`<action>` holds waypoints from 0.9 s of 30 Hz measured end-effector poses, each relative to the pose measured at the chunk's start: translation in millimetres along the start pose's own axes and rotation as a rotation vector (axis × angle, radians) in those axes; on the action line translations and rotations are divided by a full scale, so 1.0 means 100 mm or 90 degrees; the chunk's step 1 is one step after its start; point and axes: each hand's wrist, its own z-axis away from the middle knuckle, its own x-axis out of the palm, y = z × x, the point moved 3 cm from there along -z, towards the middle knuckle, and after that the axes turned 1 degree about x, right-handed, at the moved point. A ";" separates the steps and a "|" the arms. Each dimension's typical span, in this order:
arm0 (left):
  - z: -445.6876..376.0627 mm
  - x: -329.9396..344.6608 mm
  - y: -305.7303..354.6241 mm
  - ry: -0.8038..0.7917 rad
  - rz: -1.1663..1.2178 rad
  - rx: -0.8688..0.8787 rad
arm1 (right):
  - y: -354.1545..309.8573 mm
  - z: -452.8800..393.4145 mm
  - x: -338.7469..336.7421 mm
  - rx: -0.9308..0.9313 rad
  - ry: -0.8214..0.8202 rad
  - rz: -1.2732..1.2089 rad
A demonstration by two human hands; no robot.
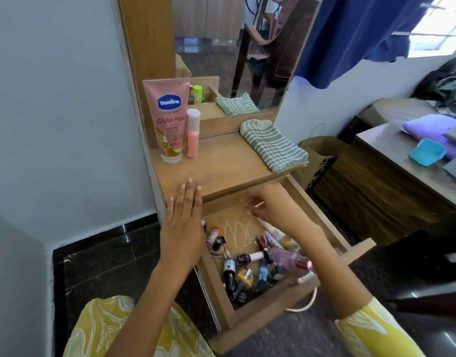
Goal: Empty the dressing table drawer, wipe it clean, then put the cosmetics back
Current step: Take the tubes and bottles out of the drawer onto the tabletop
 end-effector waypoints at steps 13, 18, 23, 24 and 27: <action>-0.01 0.01 0.00 0.006 0.016 -0.003 | 1.00 0.89 -0.09 0.323 -0.178 0.171; -0.01 0.00 0.00 0.003 -0.006 -0.007 | 1.02 0.89 0.04 0.362 -0.089 0.156; -0.01 -0.02 0.02 0.005 -0.003 -0.008 | 0.98 0.88 -0.05 0.370 -0.035 0.154; -0.01 -0.02 0.02 0.004 -0.005 -0.009 | 0.92 0.86 -0.10 0.364 -0.017 0.172; 0.00 -0.02 0.02 0.003 -0.009 -0.008 | 0.71 0.79 -0.26 0.345 0.052 0.212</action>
